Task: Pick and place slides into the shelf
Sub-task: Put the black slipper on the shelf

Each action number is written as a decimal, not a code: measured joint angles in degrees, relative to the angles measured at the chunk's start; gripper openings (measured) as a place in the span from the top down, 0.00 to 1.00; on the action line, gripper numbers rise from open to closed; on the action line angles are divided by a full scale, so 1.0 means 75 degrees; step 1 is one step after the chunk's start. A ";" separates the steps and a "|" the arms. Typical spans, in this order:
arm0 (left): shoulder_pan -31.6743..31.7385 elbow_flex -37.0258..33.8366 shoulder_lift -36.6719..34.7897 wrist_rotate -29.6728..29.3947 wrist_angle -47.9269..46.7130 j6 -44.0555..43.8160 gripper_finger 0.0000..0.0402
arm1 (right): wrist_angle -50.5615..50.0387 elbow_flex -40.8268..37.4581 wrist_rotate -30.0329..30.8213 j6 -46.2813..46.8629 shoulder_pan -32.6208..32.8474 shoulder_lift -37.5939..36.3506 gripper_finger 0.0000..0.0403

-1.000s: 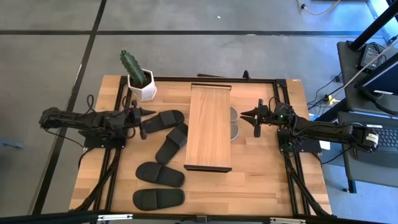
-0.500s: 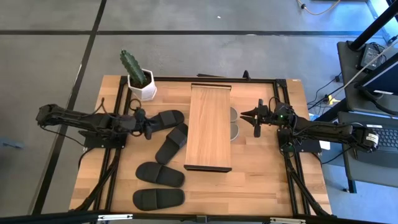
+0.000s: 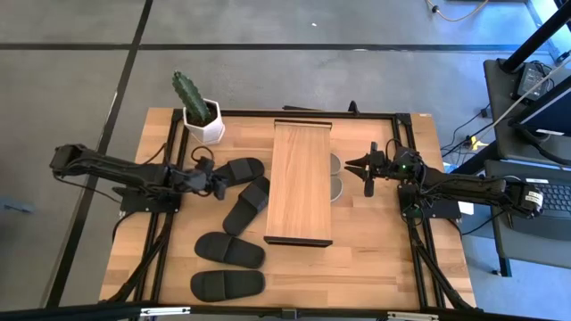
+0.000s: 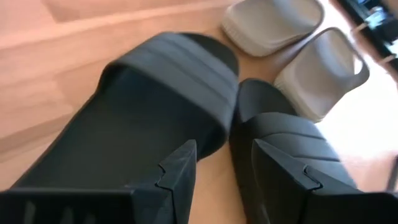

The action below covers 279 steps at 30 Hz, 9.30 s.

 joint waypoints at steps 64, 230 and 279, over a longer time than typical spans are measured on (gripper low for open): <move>0.0274 -0.0006 0.2555 -0.0573 0.2553 0.0365 0.80 | -0.0157 -0.0001 0.0003 -0.0198 0.0001 0.0006 0.80; 0.4016 0.7973 0.7894 0.6114 0.1929 0.5352 0.80 | -0.0612 0.0001 0.0000 0.0058 0.0001 0.0009 0.80; 0.2567 0.7970 0.4298 0.2379 -0.4317 0.7119 0.59 | -0.0864 -0.0002 0.0000 0.0061 0.0001 0.0016 0.80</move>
